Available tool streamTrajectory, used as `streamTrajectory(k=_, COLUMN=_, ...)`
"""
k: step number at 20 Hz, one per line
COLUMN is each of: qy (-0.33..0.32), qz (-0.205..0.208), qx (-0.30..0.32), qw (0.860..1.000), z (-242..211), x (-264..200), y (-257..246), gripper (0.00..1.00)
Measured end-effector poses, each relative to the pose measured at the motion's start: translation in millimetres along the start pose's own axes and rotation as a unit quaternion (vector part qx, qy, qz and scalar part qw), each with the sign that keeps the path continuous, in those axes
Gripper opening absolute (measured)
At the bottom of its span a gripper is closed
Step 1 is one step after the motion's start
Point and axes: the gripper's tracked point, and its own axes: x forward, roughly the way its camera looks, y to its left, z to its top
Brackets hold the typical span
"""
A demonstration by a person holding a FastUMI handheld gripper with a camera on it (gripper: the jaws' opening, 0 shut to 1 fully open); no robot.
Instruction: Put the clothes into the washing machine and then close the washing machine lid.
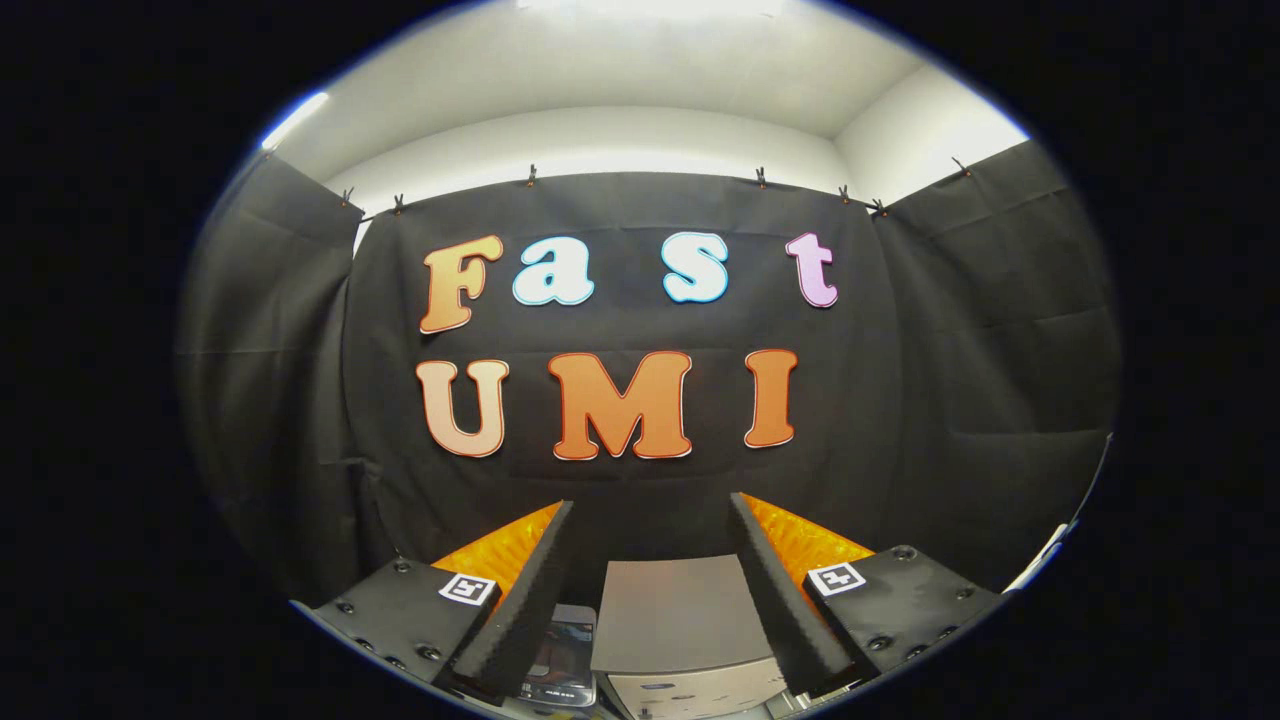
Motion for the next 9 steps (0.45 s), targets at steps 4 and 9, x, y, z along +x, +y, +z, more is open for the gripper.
streamTrajectory(k=4, qy=0.001, qz=0.005, qx=0.002, qw=1.000, z=-2, x=3, y=-9, gripper=0.98)
streamTrajectory(k=9, qy=0.001, qz=0.003, qx=0.007, qw=1.000, z=-2, x=3, y=-20, gripper=0.98)
